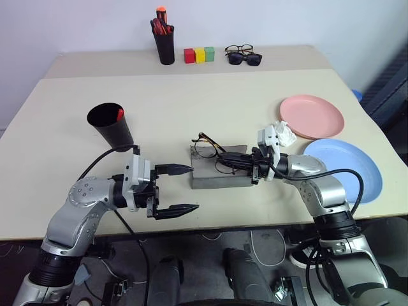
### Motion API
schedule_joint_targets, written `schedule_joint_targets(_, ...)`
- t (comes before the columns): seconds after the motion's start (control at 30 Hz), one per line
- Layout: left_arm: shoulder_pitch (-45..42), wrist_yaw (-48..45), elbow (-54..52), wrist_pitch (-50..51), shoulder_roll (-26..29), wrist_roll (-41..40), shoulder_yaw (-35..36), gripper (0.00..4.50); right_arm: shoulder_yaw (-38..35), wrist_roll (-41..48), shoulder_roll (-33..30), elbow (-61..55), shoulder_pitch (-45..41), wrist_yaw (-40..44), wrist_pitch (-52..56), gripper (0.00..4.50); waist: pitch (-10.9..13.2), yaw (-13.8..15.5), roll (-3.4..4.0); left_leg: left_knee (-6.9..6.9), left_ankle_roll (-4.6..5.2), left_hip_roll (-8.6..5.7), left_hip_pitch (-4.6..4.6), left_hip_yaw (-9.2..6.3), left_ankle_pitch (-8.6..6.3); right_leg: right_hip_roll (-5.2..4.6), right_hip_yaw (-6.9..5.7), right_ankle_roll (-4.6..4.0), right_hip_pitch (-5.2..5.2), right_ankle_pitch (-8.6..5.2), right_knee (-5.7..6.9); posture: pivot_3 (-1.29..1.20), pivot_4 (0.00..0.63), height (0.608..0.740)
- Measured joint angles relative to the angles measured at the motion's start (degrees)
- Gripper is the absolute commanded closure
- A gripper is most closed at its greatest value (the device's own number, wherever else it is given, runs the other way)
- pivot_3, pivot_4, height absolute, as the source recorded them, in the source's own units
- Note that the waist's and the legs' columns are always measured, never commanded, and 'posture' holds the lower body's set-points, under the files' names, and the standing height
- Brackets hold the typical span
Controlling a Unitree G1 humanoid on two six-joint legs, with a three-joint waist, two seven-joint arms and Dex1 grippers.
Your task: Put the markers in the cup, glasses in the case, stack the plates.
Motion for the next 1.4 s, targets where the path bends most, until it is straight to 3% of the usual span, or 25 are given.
schedule_joint_targets(0.6, 1.3, 1.1, -1.0, 0.0, -0.1, -0.1, 0.0, 0.0, 3.5, -7.0, -3.9, 6.0, -1.1, 5.1, -8.4, 4.48, 0.0, 0.0, 0.0, 0.0, 0.0, 0.0, 0.0, 0.01, 0.0, 0.0, 0.0, 0.0, -0.02, 0.0, 0.0, 0.0, 0.15, 0.74)
schedule_joint_targets(0.7, 1.3, 1.1, -1.0, 0.0, -0.1, -0.1, 0.0, 0.0, 3.7, -7.5, -4.6, 6.7, -1.5, 5.7, -8.4, 3.52, 0.0, 0.0, 0.0, 0.0, 0.0, 0.0, 0.0, 0.01, 0.0, 0.0, 0.0, 0.0, -0.02, 0.0, 0.0, 0.0, 0.15, 0.74)
schedule_joint_targets(0.93, 1.4, 0.9, -1.0, 0.0, 0.0, -0.1, 0.0, 0.0, 3.6, -8.0, -5.9, 6.6, -1.5, 5.1, -8.8, 0.05, 0.0, 0.0, 0.0, 0.0, 0.0, 0.0, 0.0, 0.01, 0.0, 0.0, 0.0, -0.01, -0.02, 0.0, 0.0, 0.0, 0.15, 0.74)
schedule_joint_targets(1.17, 0.6, 1.8, -0.4, 1.5, 0.0, -1.9, 1.4, 0.0, -1.2, -4.5, -9.3, 0.1, 2.2, 3.1, -5.4, 0.05, 0.0, 0.4, -0.01, 0.01, 0.0, -0.01, -0.04, 0.01, 0.0, -0.02, 0.0, 0.0, -0.02, -0.01, -0.03, 0.0, 0.15, 0.74)
schedule_joint_targets(1.27, -4.1, 7.2, 1.5, 5.5, -1.9, -4.3, 3.5, 0.0, -7.8, -1.8, -15.2, -7.3, 10.1, 1.2, -2.1, 0.05, 0.0, 2.0, -0.03, 0.04, 0.01, -0.03, -0.08, -0.02, 0.0, -0.04, -0.04, 0.03, 0.0, -0.04, -0.06, 0.0, 0.15, 0.74)
schedule_joint_targets(1.4, -11.9, 13.0, 6.9, 7.2, -3.7, -3.2, 4.7, 0.0, -15.4, -0.9, -19.6, -13.0, 21.1, -0.5, -1.2, 0.05, 0.0, 1.9, -0.11, 0.06, 0.0, -0.04, -0.06, 0.01, -0.01, -0.04, -0.02, 0.06, 0.04, -0.05, -0.11, 0.0, 0.15, 0.74)
